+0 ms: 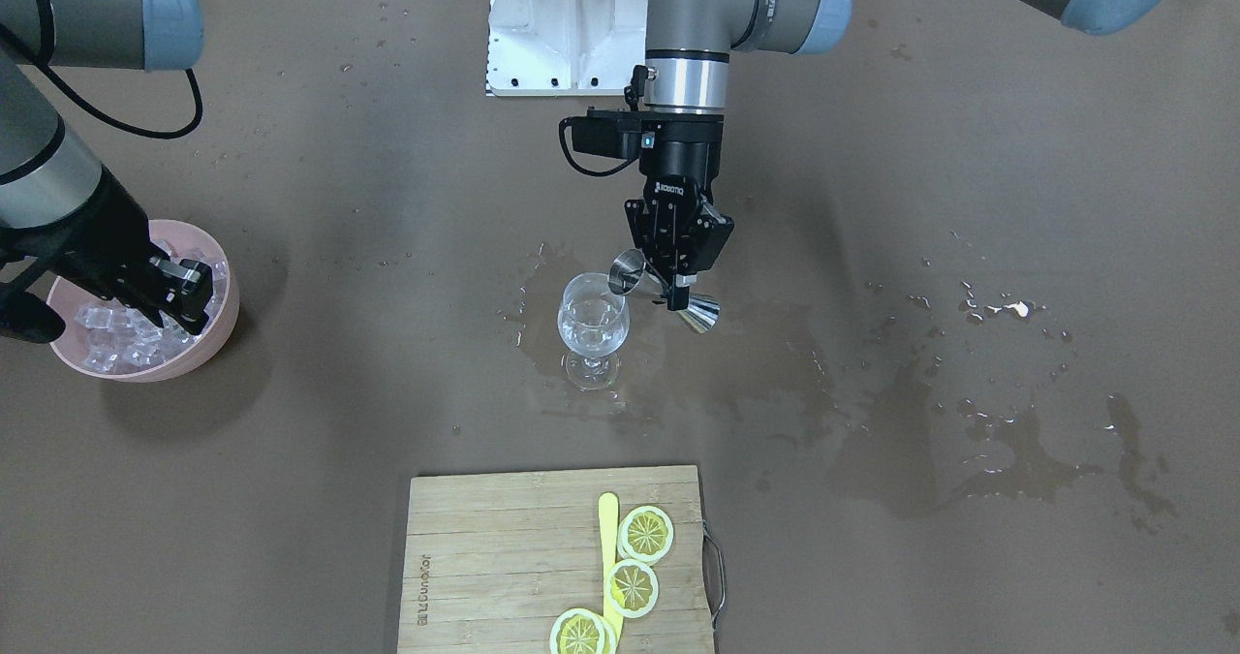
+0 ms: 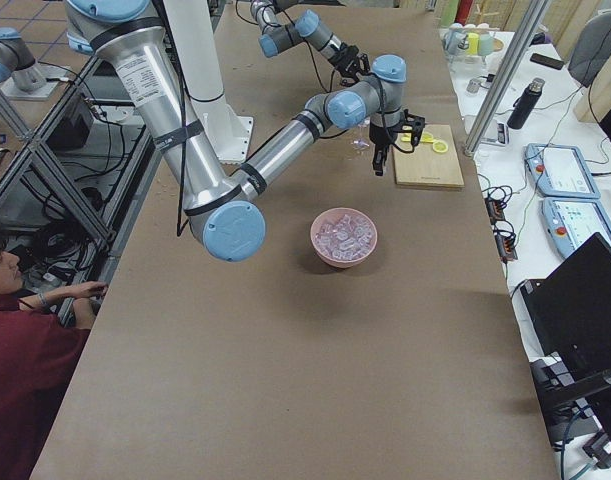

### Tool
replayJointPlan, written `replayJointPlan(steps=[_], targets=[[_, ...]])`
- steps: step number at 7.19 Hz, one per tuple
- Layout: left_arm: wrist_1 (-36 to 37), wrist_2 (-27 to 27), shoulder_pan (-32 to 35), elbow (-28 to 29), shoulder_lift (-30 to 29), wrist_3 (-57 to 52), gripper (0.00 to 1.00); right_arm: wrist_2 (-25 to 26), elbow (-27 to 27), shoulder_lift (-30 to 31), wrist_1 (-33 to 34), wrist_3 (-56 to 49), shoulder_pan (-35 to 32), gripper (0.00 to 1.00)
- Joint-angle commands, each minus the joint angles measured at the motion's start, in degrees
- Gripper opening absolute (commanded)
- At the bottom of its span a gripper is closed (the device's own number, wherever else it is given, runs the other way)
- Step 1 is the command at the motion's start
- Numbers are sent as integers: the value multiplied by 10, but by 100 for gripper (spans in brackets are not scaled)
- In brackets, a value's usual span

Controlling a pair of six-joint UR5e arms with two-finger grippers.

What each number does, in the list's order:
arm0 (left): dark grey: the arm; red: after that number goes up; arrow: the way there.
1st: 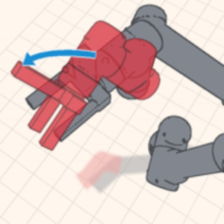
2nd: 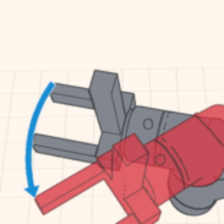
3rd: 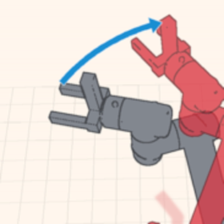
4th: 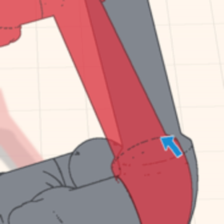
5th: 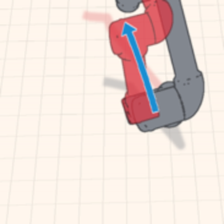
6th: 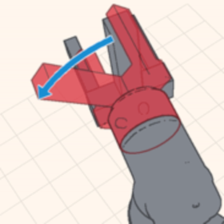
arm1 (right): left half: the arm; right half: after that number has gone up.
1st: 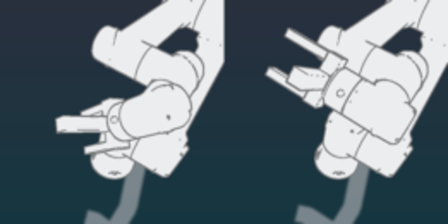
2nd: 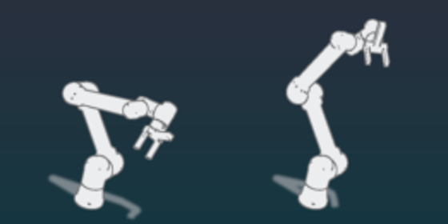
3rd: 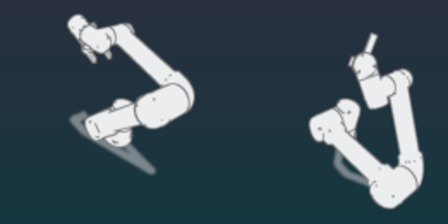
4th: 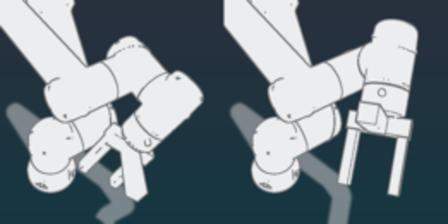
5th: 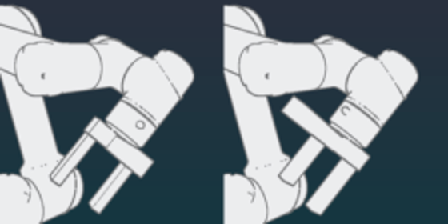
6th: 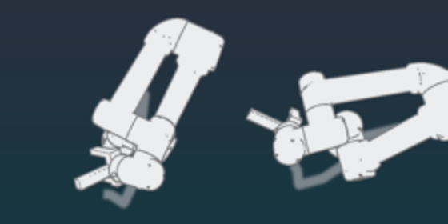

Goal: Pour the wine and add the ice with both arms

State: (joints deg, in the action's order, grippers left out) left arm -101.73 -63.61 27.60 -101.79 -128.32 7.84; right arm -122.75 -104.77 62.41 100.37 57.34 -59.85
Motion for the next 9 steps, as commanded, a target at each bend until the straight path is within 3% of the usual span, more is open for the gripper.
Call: replayJointPlan(steps=[1, 9], targets=[[33, 3, 0, 3, -20, -20, 0, 0, -1, -1, 0, 1, 0, 20], [92, 28, 1, 18, -37, -64, 0, -5, -9, -3, 0, 1, -3, 20]])
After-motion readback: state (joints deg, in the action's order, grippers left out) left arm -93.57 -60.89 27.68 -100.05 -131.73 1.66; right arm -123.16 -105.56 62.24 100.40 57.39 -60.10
